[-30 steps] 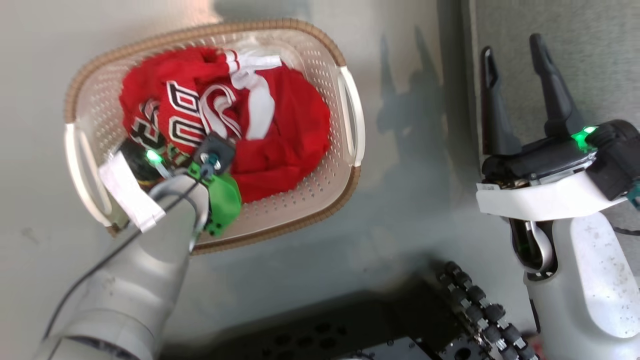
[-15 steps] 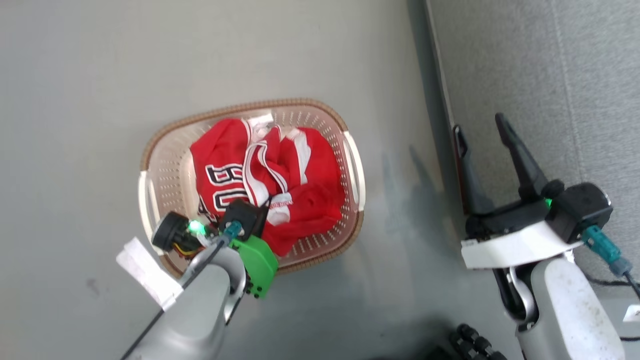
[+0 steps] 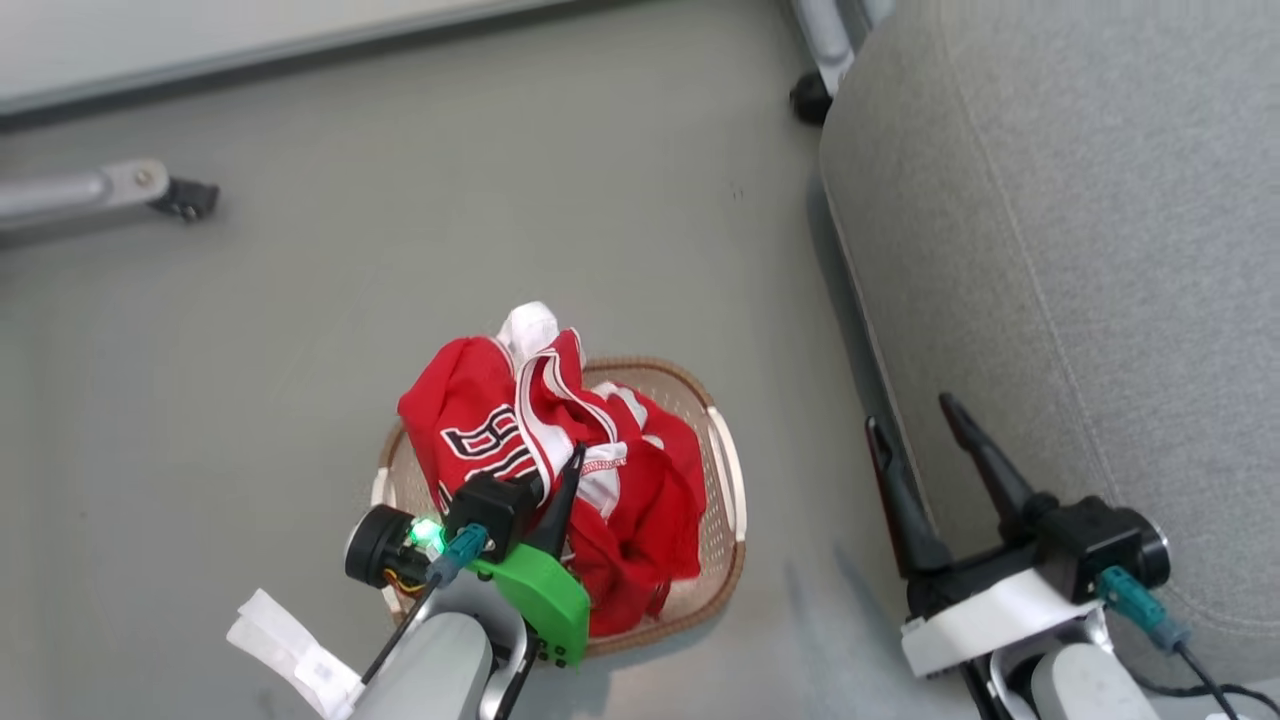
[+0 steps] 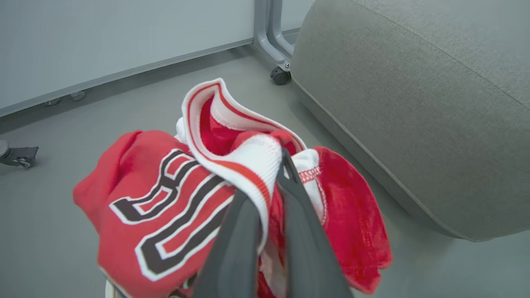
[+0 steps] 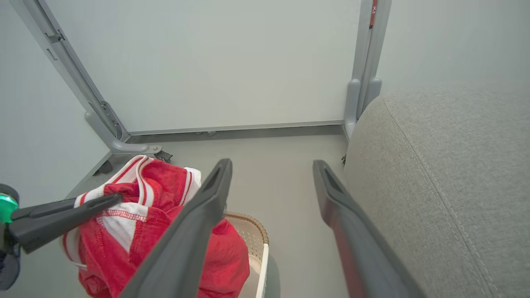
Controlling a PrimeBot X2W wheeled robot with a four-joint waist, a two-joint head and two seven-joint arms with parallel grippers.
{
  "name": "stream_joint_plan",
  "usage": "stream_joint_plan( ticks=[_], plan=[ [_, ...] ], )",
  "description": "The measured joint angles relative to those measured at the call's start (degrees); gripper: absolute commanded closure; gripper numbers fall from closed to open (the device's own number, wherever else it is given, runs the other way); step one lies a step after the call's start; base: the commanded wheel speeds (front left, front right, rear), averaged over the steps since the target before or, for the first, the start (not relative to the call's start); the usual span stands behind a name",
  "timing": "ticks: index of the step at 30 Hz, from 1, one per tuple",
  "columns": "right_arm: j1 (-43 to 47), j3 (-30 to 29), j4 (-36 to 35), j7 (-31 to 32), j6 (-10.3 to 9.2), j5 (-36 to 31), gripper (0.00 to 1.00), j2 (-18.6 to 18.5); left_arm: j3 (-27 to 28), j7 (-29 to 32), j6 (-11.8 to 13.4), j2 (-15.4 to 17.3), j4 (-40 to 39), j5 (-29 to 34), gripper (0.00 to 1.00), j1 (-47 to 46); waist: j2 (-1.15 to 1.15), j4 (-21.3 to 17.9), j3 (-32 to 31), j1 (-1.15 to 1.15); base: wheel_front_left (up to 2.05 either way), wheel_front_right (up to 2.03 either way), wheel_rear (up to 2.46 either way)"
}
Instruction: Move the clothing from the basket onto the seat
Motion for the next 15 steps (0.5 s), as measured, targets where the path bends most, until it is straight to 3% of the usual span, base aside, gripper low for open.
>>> stream_joint_plan(
  ticks=[15],
  plan=[
    [5.54,5.65,1.88,0.0,0.0,0.82,0.0,-0.24,-1.31,0.0,-0.2,-0.05,-11.39,0.81,1.0,3.36,0.0,0.3,-15.39,0.0,0.0,0.0,0.0]
  ],
)
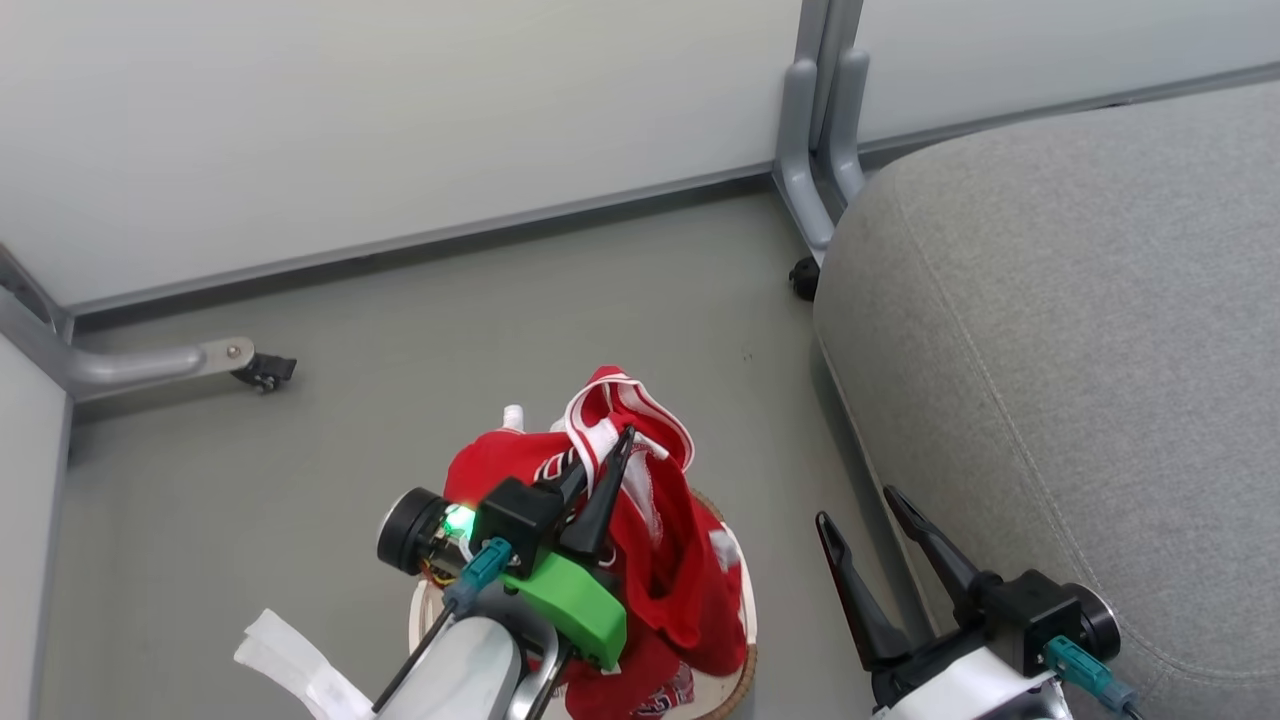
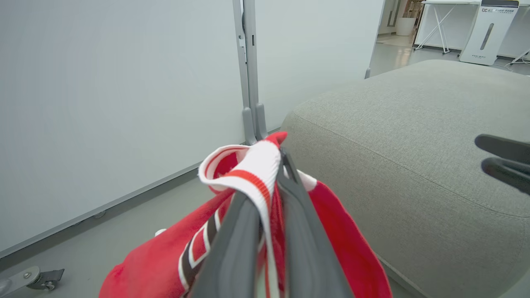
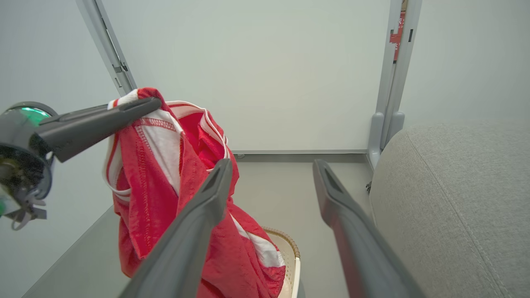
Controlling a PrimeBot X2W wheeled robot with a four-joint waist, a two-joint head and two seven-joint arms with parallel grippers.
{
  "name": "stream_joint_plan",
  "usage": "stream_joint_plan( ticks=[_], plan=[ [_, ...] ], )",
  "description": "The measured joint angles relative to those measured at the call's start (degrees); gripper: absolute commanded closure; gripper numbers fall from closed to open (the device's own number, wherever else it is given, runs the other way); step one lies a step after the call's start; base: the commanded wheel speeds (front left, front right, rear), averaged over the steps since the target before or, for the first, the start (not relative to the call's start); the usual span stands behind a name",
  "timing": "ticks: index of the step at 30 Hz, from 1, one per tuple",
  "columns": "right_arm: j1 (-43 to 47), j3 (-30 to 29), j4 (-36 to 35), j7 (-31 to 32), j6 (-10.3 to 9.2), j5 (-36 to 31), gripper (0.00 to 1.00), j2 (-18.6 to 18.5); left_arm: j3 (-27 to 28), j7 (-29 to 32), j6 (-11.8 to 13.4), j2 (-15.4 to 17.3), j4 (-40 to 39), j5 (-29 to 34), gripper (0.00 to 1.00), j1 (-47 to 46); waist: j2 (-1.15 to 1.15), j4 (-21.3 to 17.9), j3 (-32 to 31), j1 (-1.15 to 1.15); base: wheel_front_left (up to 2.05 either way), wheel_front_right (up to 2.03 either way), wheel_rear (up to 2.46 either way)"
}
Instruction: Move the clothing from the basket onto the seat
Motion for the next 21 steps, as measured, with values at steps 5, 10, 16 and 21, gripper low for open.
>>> stream_joint_plan(
  ticks=[5,10,16,21],
  plan=[
    [0.42,0.86,-0.42,-0.01,-0.01,0.78,0.0,-0.71,-0.49,0.0,-0.41,-0.01,-2.26,0.4,1.0,-0.04,0.0,-0.19,-2.2,0.0,0.0,0.0,0.0],
    [0.29,3.14,-1.36,-0.01,0.0,2.9,0.0,-1.89,-2.02,0.0,-0.98,-0.05,-4.23,0.8,1.0,-0.24,0.0,-0.1,-2.68,0.0,0.0,0.0,0.0],
    [-2.29,6.03,-0.53,0.0,-0.01,4.57,0.0,-3.48,-5.13,0.0,-1.47,-0.03,-6.0,0.69,1.0,-0.65,0.0,0.65,-2.96,0.0,0.0,0.0,0.0],
    [-5.11,9.32,-0.32,-0.01,-0.01,4.08,0.0,-4.94,-7.5,0.0,-1.65,-0.03,-6.97,0.19,1.0,-1.49,0.0,1.13,-2.79,0.0,0.0,0.0,0.0]
  ],
)
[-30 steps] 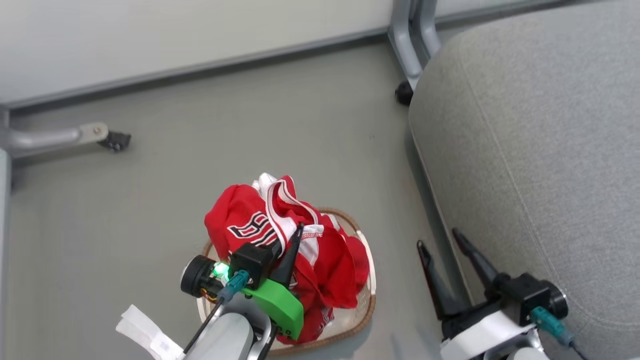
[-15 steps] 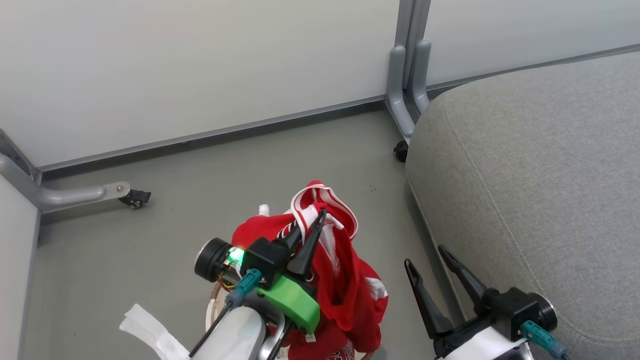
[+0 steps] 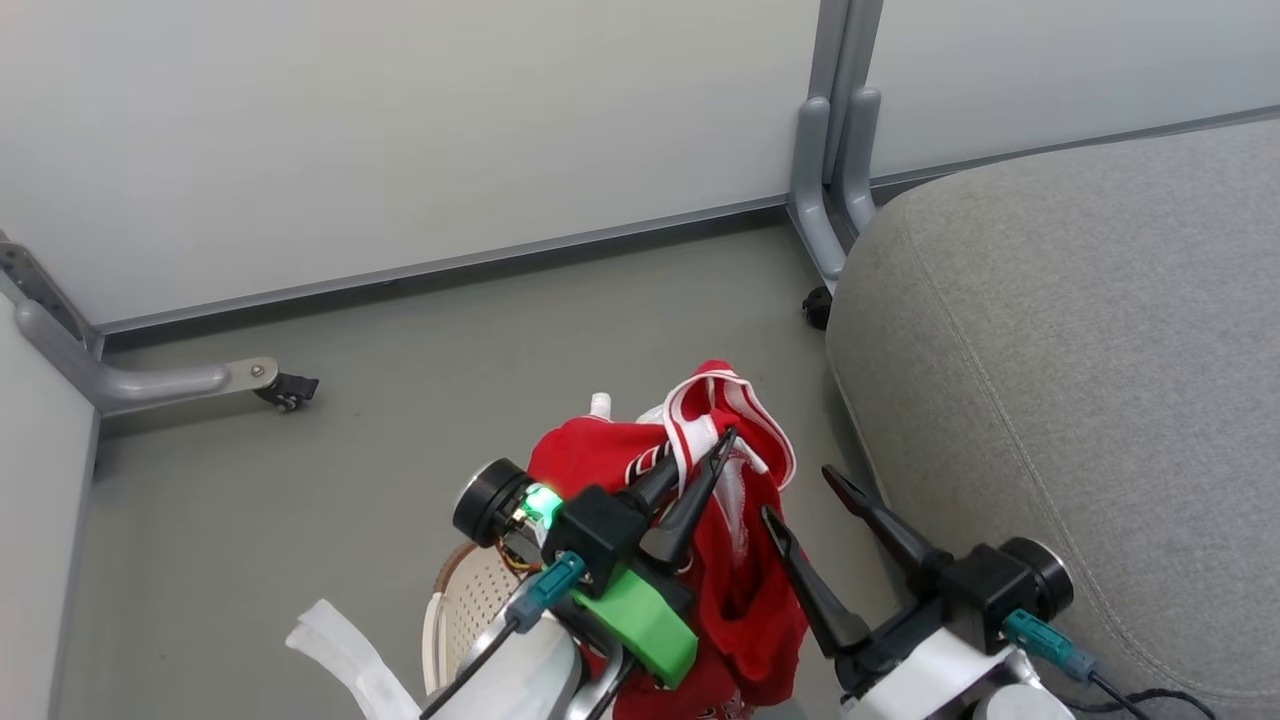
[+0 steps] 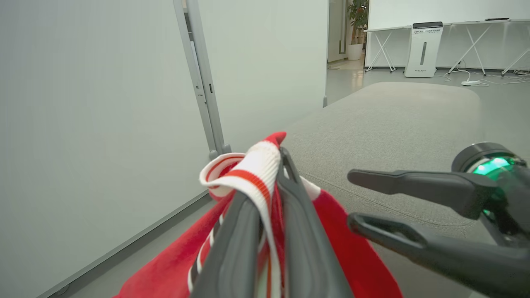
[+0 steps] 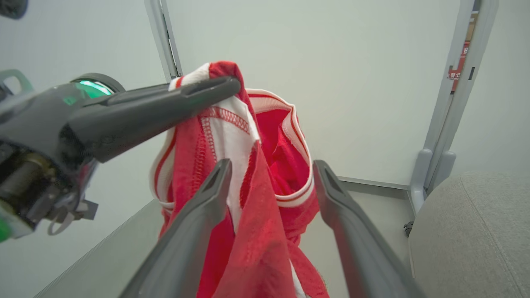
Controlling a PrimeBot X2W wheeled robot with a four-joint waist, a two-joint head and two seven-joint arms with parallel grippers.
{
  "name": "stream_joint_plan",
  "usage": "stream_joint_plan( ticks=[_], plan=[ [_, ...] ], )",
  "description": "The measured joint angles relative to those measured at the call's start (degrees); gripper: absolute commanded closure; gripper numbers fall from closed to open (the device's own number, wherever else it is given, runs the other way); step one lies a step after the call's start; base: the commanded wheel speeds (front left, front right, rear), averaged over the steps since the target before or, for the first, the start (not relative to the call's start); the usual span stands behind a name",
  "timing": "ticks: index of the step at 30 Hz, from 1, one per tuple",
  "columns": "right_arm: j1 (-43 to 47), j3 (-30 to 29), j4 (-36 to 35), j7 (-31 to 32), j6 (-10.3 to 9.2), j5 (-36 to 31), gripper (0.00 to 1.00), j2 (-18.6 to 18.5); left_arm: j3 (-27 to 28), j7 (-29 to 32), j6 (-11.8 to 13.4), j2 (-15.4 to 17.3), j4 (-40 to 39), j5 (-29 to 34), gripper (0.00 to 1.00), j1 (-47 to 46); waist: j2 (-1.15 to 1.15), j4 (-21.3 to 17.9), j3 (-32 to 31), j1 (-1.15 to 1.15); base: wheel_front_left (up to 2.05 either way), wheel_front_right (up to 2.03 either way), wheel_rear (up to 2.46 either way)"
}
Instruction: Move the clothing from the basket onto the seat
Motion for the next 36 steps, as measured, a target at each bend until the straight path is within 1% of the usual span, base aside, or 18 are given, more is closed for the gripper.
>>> stream_joint_plan(
  ticks=[4,7,10,15,17,22,26,31,36],
  plan=[
    [-1.59,-1.97,1.3,0.0,0.0,-3.77,0.0,0.0,-1.93,0.0,0.0,0.01,-1.31,-0.55,1.0,-0.49,0.0,0.25,0.28,0.0,0.0,0.0,0.0],
    [-1.88,-2.97,2.72,0.01,0.0,-4.08,0.0,0.33,-3.45,0.01,0.0,0.03,-2.21,-0.87,1.0,-0.64,0.0,0.55,0.43,0.0,0.0,0.0,0.0],
    [-2.61,-2.7,4.05,0.01,0.01,-2.29,0.0,0.22,-5.1,0.29,-0.2,0.02,-3.39,-0.96,1.0,-0.9,0.0,0.96,0.56,0.0,0.0,0.0,0.0],
    [-3.61,-1.78,6.12,0.0,0.01,1.6,0.0,-1.64,-7.77,1.42,-0.37,0.08,-5.41,-0.91,1.0,-1.46,0.0,1.62,0.73,0.0,0.0,0.0,0.0],
    [-3.81,-0.37,6.93,0.0,0.0,3.3,0.0,-2.66,-8.66,1.83,-0.59,0.29,-6.1,-0.92,1.0,-1.66,0.0,1.92,0.81,0.0,0.0,0.0,0.0],
    [-5.55,7.17,8.87,0.01,0.0,8.91,0.0,-6.47,-10.83,2.74,-0.78,1.15,-8.03,-1.1,1.0,-2.47,0.0,2.67,1.01,0.0,0.0,0.0,0.0],
    [-8.45,13.57,7.4,0.01,0.0,11.4,0.0,-8.92,-12.04,3.32,-0.82,1.82,-9.11,-1.56,1.0,-3.19,0.0,3.08,1.22,0.0,0.0,0.0,0.0],
    [-10.02,13.83,5.34,0.01,0.0,11.1,0.0,-9.17,-13.07,3.35,-0.85,2.36,-9.45,-2.36,1.0,-3.65,0.0,3.56,1.34,0.0,0.0,0.0,0.0],
    [-10.52,16.44,3.59,0.01,0.0,10.16,0.0,-9.15,-13.83,3.35,-0.86,2.61,-9.4,-2.99,1.0,-3.95,0.0,3.96,1.38,0.0,0.0,0.0,0.0]
  ],
)
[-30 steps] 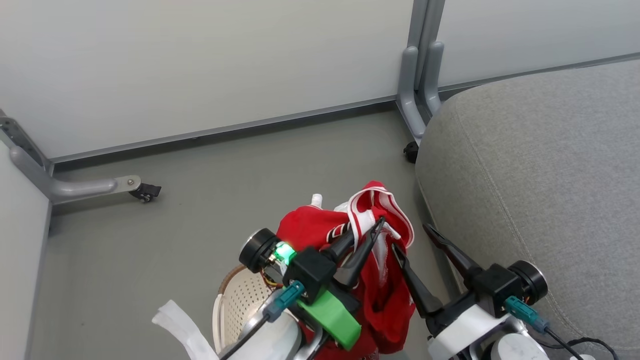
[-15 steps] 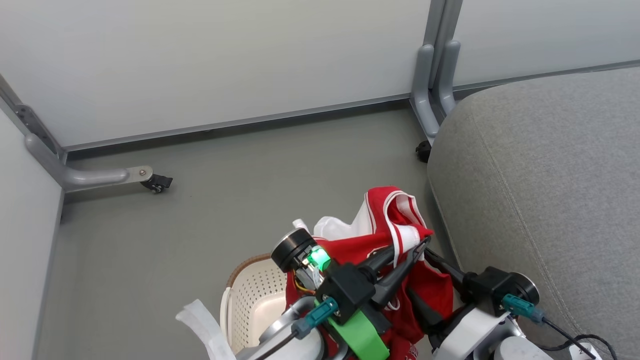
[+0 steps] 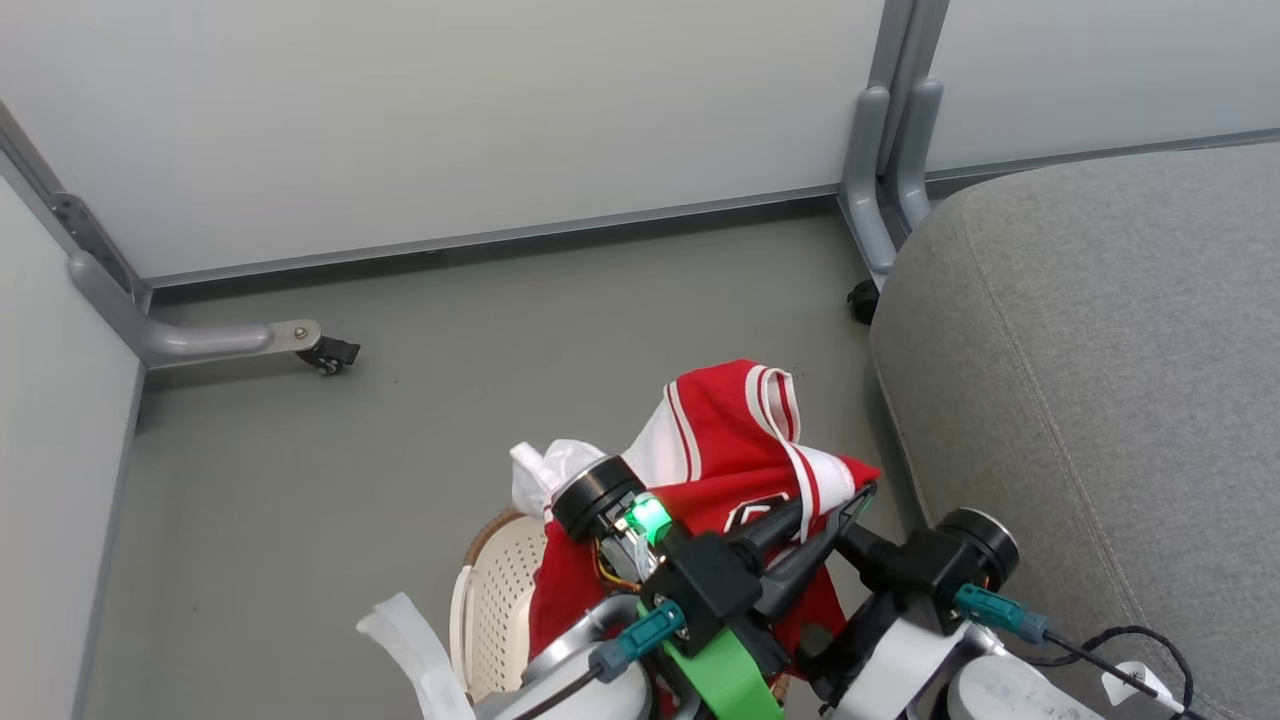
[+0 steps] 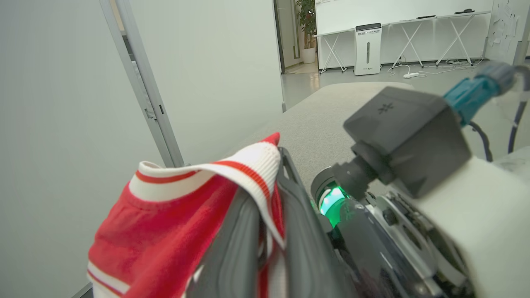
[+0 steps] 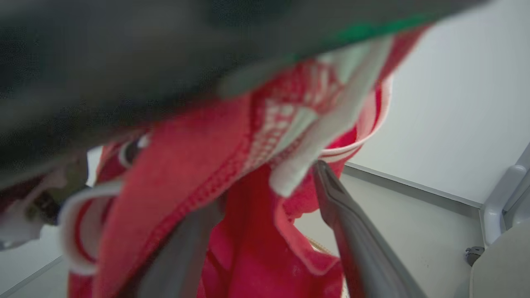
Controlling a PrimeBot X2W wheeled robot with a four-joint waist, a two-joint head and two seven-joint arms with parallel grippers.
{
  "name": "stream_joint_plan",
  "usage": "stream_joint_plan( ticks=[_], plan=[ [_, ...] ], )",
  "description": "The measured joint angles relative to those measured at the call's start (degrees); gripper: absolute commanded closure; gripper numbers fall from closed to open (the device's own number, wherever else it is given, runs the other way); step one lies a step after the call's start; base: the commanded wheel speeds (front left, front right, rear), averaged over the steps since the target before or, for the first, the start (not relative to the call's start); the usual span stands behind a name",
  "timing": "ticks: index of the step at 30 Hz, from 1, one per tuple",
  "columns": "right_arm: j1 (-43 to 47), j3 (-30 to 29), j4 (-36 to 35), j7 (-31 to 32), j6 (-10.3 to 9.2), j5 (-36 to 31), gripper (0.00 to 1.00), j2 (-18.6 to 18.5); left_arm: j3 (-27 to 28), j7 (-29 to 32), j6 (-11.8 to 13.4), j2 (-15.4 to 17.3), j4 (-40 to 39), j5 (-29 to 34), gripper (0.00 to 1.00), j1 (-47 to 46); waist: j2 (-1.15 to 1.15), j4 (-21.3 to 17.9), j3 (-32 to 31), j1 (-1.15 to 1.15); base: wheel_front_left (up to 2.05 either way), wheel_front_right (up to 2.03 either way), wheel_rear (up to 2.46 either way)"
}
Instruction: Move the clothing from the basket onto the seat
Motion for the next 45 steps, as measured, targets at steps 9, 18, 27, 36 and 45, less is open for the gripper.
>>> stream_joint_plan(
  ticks=[9,18,27,36,45],
  plan=[
    [-2.48,6.52,0.1,-0.01,0.0,1.76,0.56,-1.12,-0.58,-0.07,-0.09,0.54,-0.51,-0.57,1.0,-1.16,0.0,0.0,0.76,0.0,0.0,0.0,0.0],
    [-3.85,6.83,1.23,0.0,0.0,2.63,1.0,-1.16,-0.29,-0.58,0.08,1.55,-0.1,-1.23,1.0,-1.87,0.0,-0.3,1.39,0.0,0.0,0.0,0.0],
    [-1.52,2.26,0.0,0.0,0.0,1.93,1.0,-1.3,1.16,-1.59,1.09,2.7,2.0,-1.64,1.0,-2.05,0.0,-1.62,1.64,0.0,0.0,0.0,0.0],
    [-0.07,0.0,-0.67,0.01,0.0,1.55,1.0,-1.08,1.07,-2.02,1.11,2.48,3.37,-2.18,1.0,-2.11,0.0,-2.35,1.63,0.0,0.0,0.0,0.0],
    [0.54,-1.29,-1.08,0.01,0.0,1.48,1.0,-0.66,1.37,-2.09,2.12,2.42,4.17,-3.09,0.0,-2.16,0.0,-2.38,1.59,0.0,0.0,0.0,0.0]
  ],
)
